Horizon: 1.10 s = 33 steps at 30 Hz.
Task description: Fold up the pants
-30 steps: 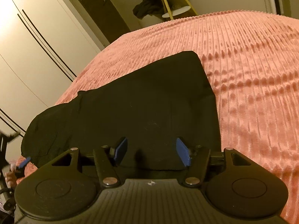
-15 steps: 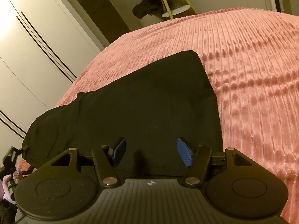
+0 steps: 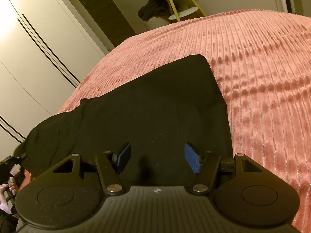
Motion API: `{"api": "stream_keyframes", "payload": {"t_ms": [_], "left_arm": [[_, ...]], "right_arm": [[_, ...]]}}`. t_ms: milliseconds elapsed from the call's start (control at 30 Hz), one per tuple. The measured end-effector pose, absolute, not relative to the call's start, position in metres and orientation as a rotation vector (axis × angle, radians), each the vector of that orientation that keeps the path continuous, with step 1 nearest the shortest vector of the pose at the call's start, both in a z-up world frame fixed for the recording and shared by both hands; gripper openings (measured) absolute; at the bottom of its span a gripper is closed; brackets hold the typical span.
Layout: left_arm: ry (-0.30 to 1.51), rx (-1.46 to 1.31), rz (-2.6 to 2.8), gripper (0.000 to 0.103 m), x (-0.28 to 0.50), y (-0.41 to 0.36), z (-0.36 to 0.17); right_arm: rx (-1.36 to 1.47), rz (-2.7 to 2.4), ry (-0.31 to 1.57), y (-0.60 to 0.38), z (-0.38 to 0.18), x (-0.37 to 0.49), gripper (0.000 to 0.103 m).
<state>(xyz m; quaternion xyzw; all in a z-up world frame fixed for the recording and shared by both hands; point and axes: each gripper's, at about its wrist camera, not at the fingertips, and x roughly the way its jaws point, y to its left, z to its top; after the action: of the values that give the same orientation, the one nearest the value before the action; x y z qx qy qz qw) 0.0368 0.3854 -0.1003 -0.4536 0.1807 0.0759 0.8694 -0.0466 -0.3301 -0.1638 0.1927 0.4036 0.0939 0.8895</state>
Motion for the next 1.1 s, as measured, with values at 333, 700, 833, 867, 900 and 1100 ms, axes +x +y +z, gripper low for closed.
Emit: {"api": "stream_keyframes", "payload": {"t_ms": [333,700,833,867,900,1100], "left_arm": [[0.483,-1.134,0.252,0.06,0.058,0.396,-0.135],[0.373,-0.53,0.139,0.021,0.052,0.304,-0.01],[0.308,-0.223,-0.031,0.021,0.04,0.214,0.038],[0.297,-0.162,-0.076,0.021,0.037,0.19,0.044],[0.297,-0.116,-0.124,0.022,0.034,0.166,0.048],[0.377,0.092,-0.291,0.033,0.03,0.049,0.017]], "right_arm": [[0.406,0.198,0.834,-0.329,-0.164,-0.047,0.066],[0.44,0.182,0.785,-0.333,-0.156,-0.051,0.066],[0.481,0.191,0.741,-0.34,-0.149,-0.056,0.066],[0.494,0.194,0.731,-0.342,-0.148,-0.057,0.066],[0.504,0.196,0.72,-0.344,-0.146,-0.059,0.066],[0.56,0.224,0.684,-0.352,-0.14,-0.067,0.066]]}}
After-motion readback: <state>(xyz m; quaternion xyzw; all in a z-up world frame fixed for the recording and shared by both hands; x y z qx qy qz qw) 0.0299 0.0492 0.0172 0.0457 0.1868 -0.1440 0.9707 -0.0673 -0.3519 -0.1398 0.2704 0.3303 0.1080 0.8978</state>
